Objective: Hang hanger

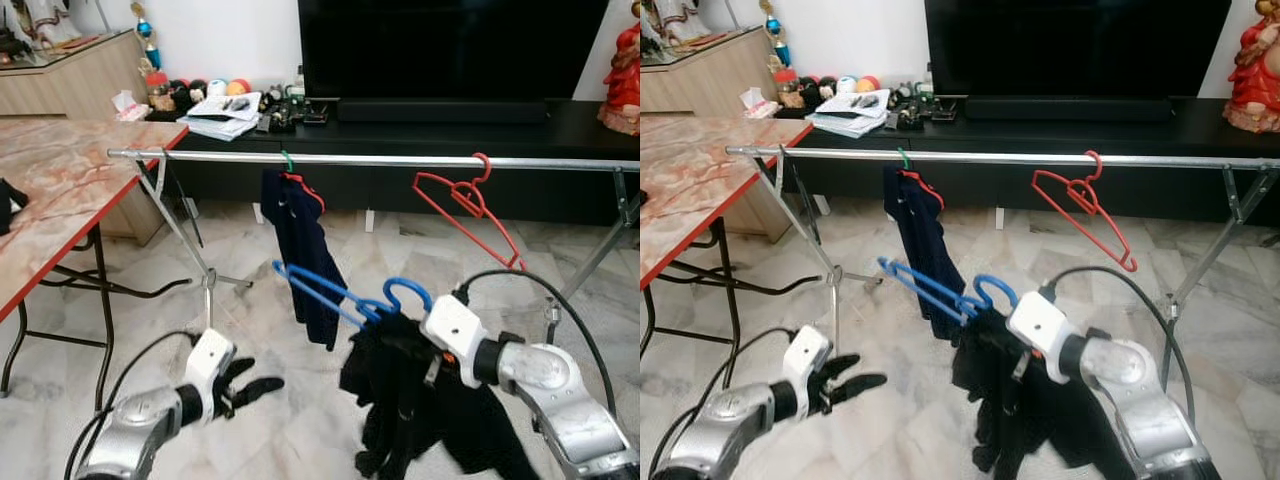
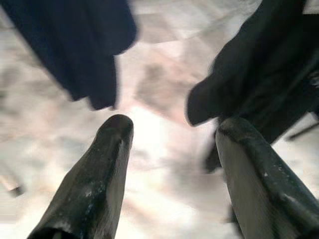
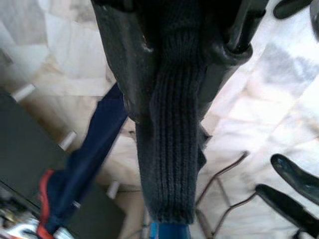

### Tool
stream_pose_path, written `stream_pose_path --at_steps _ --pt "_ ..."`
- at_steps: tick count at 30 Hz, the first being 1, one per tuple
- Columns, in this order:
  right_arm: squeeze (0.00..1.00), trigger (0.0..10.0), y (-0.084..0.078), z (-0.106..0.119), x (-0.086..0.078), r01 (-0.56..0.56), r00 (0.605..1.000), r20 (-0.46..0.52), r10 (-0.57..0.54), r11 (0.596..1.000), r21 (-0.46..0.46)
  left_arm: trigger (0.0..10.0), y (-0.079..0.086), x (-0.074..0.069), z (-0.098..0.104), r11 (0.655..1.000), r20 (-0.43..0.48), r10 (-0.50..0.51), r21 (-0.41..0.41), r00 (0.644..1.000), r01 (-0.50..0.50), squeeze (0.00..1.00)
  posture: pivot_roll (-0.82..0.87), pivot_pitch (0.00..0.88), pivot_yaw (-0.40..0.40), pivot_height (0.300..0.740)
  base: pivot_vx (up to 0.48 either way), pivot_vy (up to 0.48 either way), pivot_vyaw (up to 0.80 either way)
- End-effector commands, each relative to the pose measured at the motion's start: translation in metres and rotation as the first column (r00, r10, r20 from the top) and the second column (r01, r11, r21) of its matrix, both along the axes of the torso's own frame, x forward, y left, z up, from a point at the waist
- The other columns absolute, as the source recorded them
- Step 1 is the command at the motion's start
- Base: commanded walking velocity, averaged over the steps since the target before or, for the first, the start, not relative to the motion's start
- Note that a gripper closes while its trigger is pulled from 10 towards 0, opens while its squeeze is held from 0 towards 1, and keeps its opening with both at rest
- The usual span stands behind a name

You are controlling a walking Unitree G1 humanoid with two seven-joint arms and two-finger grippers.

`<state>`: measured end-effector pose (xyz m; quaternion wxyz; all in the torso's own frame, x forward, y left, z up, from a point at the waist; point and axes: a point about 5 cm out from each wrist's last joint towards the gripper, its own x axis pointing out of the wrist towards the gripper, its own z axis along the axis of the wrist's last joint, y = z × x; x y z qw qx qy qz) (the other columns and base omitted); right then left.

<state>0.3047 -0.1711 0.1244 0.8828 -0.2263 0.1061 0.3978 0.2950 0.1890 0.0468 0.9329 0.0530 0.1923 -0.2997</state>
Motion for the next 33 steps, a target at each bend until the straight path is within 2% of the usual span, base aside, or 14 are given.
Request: stream_pose_path --at_steps 1,3,4,5,7,10,13,16,20,24,25,27,30,33 --pt "0.00 0.0 -0.005 -0.007 0.007 0.090 0.996 0.006 -0.090 0.996 0.011 10.0 0.013 -0.004 -0.015 0.992 -0.035 0.096 0.084 0.995 -0.093 0.00 0.08 0.039 0.077 0.740 0.000 0.000 0.00" --pt "0.00 0.0 -0.011 -0.030 0.011 0.252 0.966 -0.058 -0.250 0.967 0.029 10.0 0.026 -0.009 -0.029 0.968 -0.079 0.228 0.122 0.970 -0.218 0.00 0.08 0.035 0.076 0.740 0.000 0.000 0.00" --pt "0.00 0.0 -0.016 -0.058 0.009 0.395 0.910 -0.141 -0.389 0.918 0.019 10.0 0.036 -0.018 -0.042 0.937 -0.120 0.337 0.145 0.934 -0.319 0.00 0.08 0.022 0.070 0.740 0.000 0.000 0.00" --pt "0.00 0.0 -0.017 -0.063 0.008 0.420 0.897 -0.157 -0.413 0.907 0.013 10.0 0.038 -0.020 -0.044 0.930 -0.128 0.355 0.149 0.926 -0.336 0.00 0.08 0.022 0.070 0.740 0.000 0.000 0.00" --pt "0.00 0.0 -0.022 -0.084 0.001 0.536 0.822 -0.236 -0.518 0.844 0.016 10.0 0.044 -0.028 -0.053 0.905 -0.147 0.412 0.181 0.899 -0.385 0.00 0.08 0.016 0.066 0.740 0.000 0.000 0.00" --pt "0.00 0.0 -0.032 -0.119 -0.018 0.679 0.682 -0.320 -0.658 0.732 -0.060 10.0 0.049 -0.042 -0.066 0.867 -0.200 0.493 0.191 0.847 -0.460 0.00 0.09 0.000 0.056 0.740 0.000 0.000 0.00" --pt "0.00 0.0 -0.033 -0.135 -0.030 0.769 0.574 -0.377 -0.727 0.637 -0.055 10.0 0.051 -0.051 -0.075 0.854 -0.202 0.513 0.219 0.834 -0.473 0.00 0.09 0.000 0.057 0.740 0.000 0.000 0.00" --pt "0.00 0.0 -0.022 -0.137 -0.030 0.748 0.609 -0.382 -0.695 0.663 -0.015 10.0 0.052 -0.054 -0.078 0.835 -0.203 0.543 0.231 0.815 -0.499 0.00 0.08 0.000 0.057 0.740 0.000 0.000 0.00" --pt "0.00 0.0 -0.017 -0.146 -0.035 0.755 0.590 -0.406 -0.698 0.655 -0.027 10.0 0.056 -0.062 -0.086 0.786 -0.214 0.608 0.296 0.764 -0.542 0.00 0.09 0.000 0.048 0.740 0.000 0.000 0.00" --pt "0.00 0.0 -0.016 -0.148 -0.036 0.751 0.590 -0.412 -0.694 0.659 -0.035 10.0 0.066 -0.072 -0.092 0.698 -0.231 0.709 0.364 0.666 -0.616 0.07 0.10 0.000 0.036 0.740 0.000 0.000 0.00" --pt "0.00 0.0 -0.015 -0.146 -0.033 0.746 0.604 -0.405 -0.687 0.666 -0.019 10.0 0.071 -0.075 -0.093 0.649 -0.251 0.760 0.344 0.599 -0.679 1.00 0.10 0.000 0.034 0.740 0.000 0.000 0.00" --pt "0.00 0.0 -0.014 -0.144 -0.031 0.743 0.610 -0.399 -0.685 0.669 -0.012 10.0 0.072 -0.075 -0.093 0.643 -0.255 0.766 0.335 0.591 -0.689 1.00 0.09 0.000 0.034 0.740 0.000 0.000 0.00" --pt "0.00 0.0 -0.014 -0.138 -0.024 0.734 0.631 -0.387 -0.672 0.679 0.016 10.0 0.069 -0.073 -0.092 0.663 -0.250 0.748 0.328 0.615 -0.673 1.00 0.09 0.000 0.034 0.740 0.000 0.000 0.00" --pt "0.00 0.0 -0.010 -0.131 -0.016 0.690 0.678 -0.371 -0.635 0.723 0.023 10.0 0.064 -0.066 -0.090 0.697 -0.253 0.716 0.304 0.651 -0.649 1.00 0.09 0.000 0.030 0.740 0.000 0.000 0.00"
